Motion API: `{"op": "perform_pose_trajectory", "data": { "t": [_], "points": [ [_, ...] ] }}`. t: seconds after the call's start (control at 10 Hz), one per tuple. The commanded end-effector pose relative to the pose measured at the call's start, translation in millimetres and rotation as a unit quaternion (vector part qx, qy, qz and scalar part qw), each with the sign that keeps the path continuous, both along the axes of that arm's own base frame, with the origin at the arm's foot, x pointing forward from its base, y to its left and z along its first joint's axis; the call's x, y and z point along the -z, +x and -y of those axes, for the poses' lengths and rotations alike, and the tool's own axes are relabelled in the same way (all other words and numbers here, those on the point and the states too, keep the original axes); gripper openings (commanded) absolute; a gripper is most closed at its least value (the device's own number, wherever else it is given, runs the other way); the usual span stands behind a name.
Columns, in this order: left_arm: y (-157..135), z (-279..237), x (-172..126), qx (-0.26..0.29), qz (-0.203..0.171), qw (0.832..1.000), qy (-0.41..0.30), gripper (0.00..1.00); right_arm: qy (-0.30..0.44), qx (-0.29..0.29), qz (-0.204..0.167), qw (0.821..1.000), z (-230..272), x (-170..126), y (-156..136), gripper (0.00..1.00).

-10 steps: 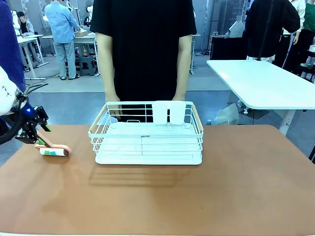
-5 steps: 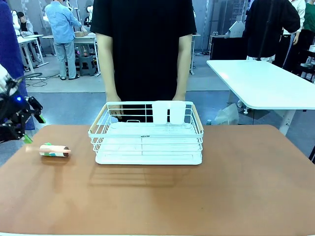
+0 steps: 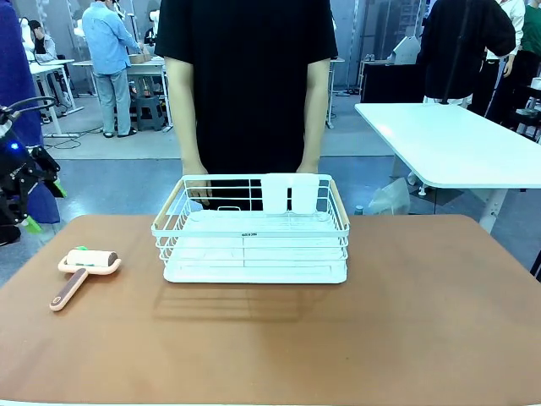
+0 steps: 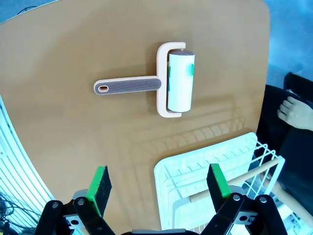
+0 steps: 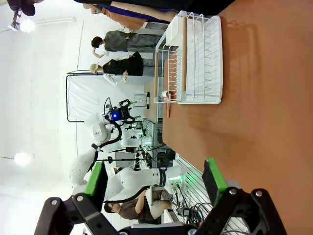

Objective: Clean the table.
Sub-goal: Place the Lint Roller down when the Dish drying rack is positioned in the middle of the table.

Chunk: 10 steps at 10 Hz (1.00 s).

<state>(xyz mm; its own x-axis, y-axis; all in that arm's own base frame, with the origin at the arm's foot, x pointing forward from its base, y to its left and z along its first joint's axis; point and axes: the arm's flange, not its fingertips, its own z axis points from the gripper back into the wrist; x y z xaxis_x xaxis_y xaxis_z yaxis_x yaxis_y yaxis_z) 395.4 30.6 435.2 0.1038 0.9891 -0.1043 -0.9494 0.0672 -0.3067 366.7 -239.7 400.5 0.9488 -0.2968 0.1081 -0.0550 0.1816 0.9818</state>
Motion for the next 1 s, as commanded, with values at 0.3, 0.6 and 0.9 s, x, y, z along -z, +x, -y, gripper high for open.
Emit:
{"op": "perform_pose_trajectory", "data": {
  "t": [0.3,0.6,0.9],
  "points": [
    [5.1,0.4,5.7,0.007,0.005,1.000,0.006,1.00,0.002,-0.002,0.002,1.000,-1.3,-3.6,-0.1,1.00],
    [5.1,0.4,5.7,0.007,0.005,1.000,0.006,1.00,0.002,-0.002,0.002,1.000,-1.3,-3.6,-0.1,1.00],
    [5.1,0.4,5.7,0.007,0.005,1.000,0.006,1.00,0.002,-0.002,0.002,1.000,-1.3,-3.6,-0.1,1.00]
  ]
}}
